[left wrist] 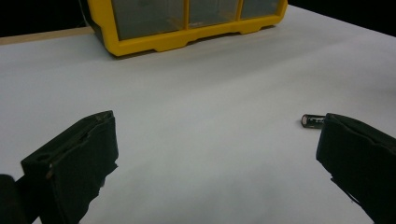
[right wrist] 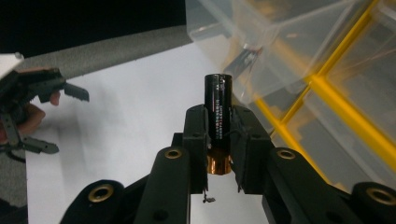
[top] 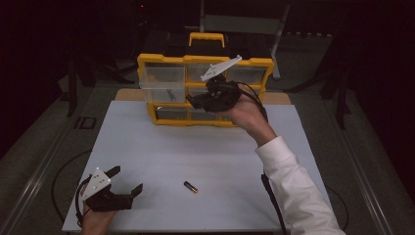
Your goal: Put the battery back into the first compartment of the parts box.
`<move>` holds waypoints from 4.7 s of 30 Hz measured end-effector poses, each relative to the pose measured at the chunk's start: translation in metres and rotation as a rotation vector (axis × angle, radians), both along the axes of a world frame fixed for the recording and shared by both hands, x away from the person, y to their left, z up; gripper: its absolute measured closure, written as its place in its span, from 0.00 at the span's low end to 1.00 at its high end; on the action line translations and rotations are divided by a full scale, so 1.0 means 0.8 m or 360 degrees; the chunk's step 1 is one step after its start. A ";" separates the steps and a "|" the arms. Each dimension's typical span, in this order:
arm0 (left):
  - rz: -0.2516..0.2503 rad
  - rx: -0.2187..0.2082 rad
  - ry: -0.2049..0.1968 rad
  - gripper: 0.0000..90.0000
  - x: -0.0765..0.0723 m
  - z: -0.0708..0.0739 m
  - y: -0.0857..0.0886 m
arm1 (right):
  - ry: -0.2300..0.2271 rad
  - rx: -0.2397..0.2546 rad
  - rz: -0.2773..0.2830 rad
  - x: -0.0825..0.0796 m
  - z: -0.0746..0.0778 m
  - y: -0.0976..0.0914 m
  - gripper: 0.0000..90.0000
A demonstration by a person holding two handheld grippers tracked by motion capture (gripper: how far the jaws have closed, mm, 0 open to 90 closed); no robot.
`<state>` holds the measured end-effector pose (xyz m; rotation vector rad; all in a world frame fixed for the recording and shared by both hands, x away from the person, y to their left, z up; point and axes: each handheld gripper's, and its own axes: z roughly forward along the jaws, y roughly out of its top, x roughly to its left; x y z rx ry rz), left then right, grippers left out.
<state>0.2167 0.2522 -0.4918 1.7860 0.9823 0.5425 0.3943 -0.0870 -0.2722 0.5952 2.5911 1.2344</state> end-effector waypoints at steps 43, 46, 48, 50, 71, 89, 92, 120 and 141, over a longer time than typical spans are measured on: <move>0.0003 0.0001 -0.0002 0.00 -0.001 0.000 0.003 | -0.0104 0.0164 -0.0206 0.047 0.065 0.053 0.85; 0.0004 -0.0001 -0.0005 0.00 -0.001 0.001 0.003 | -0.0091 0.0162 -0.0231 0.050 0.064 0.058 0.85; 0.0004 0.0001 -0.0006 0.00 -0.001 0.001 0.003 | -0.0090 0.0152 -0.0246 0.052 0.064 0.061 0.85; 0.0003 0.0000 -0.0006 0.00 -0.001 0.001 0.004 | -0.0084 0.0142 -0.0264 0.053 0.063 0.065 0.85; 0.0008 -0.0004 -0.0004 0.00 -0.002 0.001 0.005 | -0.0019 0.0045 -0.0331 0.056 0.046 0.066 0.29; 0.0005 -0.0002 -0.0001 0.00 -0.001 0.000 0.003 | -0.0026 -0.0135 -0.0302 0.031 0.018 0.038 0.16; 0.0006 -0.0004 -0.0002 0.00 -0.001 0.000 0.003 | -0.0024 -0.0173 -0.0279 0.024 0.008 0.037 0.16; 0.0016 -0.0007 -0.0021 0.00 -0.002 0.001 0.004 | 0.0098 -0.0363 -0.0074 -0.036 -0.127 0.035 0.18; 0.0014 -0.0001 -0.0021 0.00 -0.002 0.001 0.002 | 0.0281 -0.0539 0.0070 -0.075 -0.217 0.043 0.19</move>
